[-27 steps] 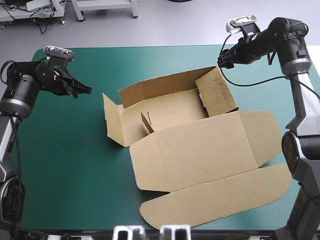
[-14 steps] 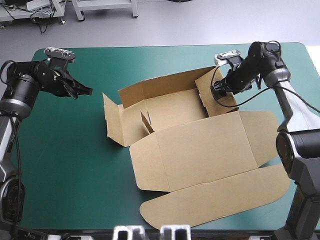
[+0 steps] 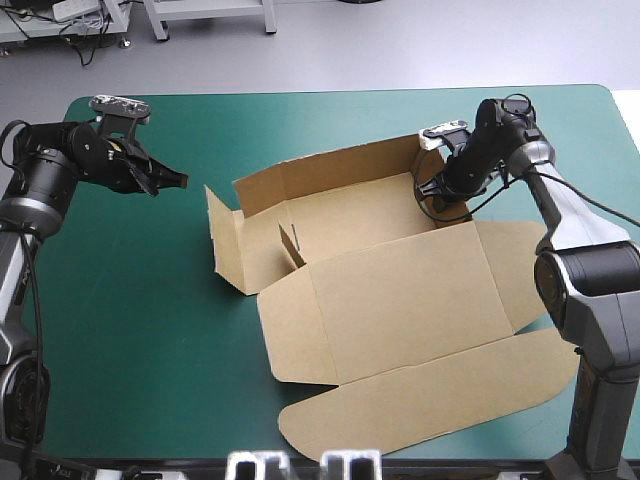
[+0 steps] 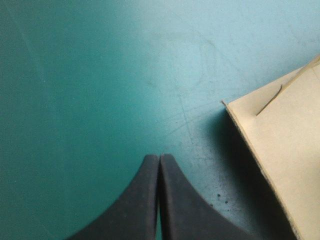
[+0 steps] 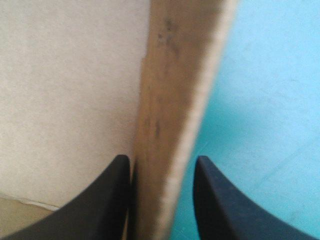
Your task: Fold the box
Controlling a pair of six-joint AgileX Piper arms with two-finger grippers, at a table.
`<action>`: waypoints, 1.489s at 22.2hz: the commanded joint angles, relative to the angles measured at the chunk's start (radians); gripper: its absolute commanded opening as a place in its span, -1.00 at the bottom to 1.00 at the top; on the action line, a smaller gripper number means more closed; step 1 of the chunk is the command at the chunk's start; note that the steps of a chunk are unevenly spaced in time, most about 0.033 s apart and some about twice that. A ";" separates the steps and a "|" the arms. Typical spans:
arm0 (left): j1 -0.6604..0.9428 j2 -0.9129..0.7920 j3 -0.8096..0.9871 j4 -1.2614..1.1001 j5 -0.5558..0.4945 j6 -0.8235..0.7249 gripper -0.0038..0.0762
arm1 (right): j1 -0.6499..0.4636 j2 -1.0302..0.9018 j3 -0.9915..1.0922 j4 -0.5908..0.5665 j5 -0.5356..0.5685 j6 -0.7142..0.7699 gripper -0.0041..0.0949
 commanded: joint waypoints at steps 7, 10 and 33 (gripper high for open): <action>-0.005 -0.044 -0.033 -0.022 -0.049 -0.034 -0.93 | -0.007 -0.050 -0.159 0.039 0.015 -0.045 -0.96; 0.046 -0.044 -0.033 -0.049 -0.109 -0.101 -0.93 | -0.088 -0.070 -0.220 0.162 0.016 -0.051 -0.96; 0.115 0.250 -0.033 -1.314 0.303 0.794 -0.93 | -0.262 -0.308 -0.220 0.574 0.012 -0.258 -0.96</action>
